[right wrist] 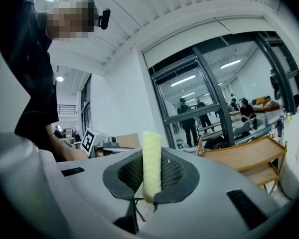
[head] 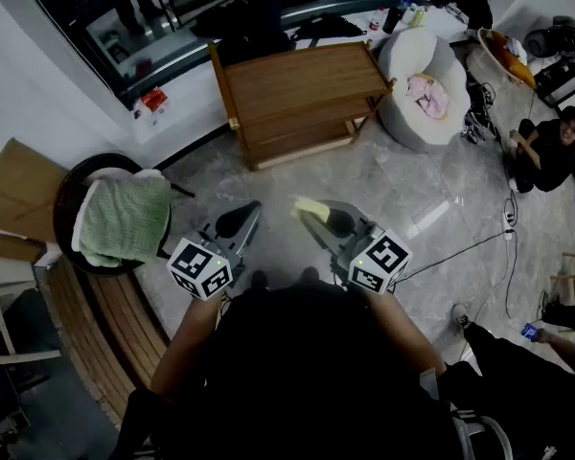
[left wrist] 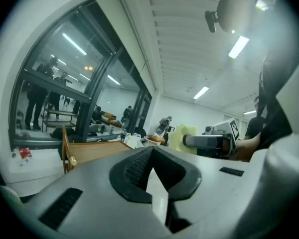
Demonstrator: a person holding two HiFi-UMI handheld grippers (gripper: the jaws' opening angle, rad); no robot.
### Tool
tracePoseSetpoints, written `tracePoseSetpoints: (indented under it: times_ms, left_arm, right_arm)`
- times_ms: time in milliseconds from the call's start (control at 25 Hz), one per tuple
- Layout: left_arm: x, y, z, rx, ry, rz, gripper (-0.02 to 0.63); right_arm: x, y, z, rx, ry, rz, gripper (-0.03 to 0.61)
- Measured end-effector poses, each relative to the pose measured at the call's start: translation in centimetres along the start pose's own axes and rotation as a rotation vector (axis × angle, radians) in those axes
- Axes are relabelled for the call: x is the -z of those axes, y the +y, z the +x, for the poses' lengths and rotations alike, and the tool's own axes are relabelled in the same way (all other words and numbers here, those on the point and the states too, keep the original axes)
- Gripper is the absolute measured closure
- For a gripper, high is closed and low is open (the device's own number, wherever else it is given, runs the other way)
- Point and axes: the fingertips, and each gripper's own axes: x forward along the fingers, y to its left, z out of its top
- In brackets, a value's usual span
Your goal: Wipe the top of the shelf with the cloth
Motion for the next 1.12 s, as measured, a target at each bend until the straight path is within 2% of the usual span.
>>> tracePoseSetpoints:
  times_ms: [320,680,960,1120]
  left_arm:
    - [-0.1,-1.3,2.1,-0.001,-0.011,0.01,0.607]
    - [0.0,-1.6,4.3,-0.084,0.033,0.085,0.607]
    - [-0.3,-1.9,5.6,-0.12,0.046,0.097,0.607]
    - [-1.0,0.2,6.0,-0.159,0.05,0.096,0.607]
  right_arm:
    - [-0.2,-2.7,-1.8,0.005,0.014,0.012,0.532]
    - [-1.1,-5.1,-3.6,-0.057,0.02,-0.029,0.532]
    - [-0.6,-5.9,-2.1,-0.087,0.049,-0.044,0.532]
    - [-0.6,-6.9,0.1,-0.09,0.061,-0.035,0.532]
